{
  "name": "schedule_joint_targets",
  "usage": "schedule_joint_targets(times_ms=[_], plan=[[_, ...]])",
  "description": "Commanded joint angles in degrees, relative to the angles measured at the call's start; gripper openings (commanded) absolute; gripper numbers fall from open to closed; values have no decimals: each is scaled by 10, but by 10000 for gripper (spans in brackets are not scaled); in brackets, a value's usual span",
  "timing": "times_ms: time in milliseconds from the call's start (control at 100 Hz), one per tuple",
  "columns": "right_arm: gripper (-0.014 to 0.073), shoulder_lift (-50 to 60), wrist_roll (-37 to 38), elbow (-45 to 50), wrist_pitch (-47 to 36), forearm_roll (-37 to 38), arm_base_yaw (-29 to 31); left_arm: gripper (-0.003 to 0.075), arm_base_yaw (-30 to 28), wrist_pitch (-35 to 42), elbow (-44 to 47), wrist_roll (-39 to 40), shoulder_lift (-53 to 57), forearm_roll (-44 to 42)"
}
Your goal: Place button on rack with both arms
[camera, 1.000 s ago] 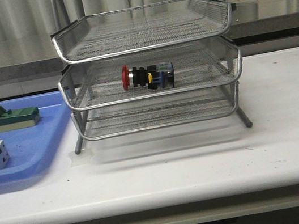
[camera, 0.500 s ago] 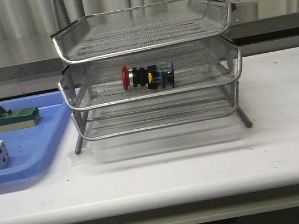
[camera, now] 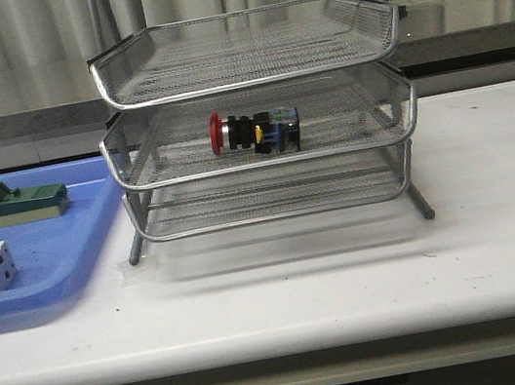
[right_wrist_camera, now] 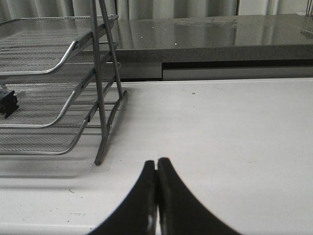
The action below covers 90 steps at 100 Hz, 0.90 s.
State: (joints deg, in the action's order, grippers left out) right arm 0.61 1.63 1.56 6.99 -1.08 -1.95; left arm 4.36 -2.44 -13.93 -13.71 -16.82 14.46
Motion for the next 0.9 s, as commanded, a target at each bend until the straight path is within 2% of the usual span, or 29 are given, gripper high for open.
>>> schedule_joint_targets(times_ms=[0,160,290,350,890], plan=[[-60,10,-7,-8,-49,6,2,-20,1,45,-15,6,-3,5],[-60,10,-7,-8,-49,6,2,-20,1,45,-15,21,-3,-41],[-60,10,-7,-8,-49,6,2,-20,1,45,-6,174,-2,-180],[-60,10,-7,-8,-49,6,2,-20,1,45,1,210,2,-218],[-60,10,-7,-8,-49,6,2,-20,1,45,142,216,177,-208]])
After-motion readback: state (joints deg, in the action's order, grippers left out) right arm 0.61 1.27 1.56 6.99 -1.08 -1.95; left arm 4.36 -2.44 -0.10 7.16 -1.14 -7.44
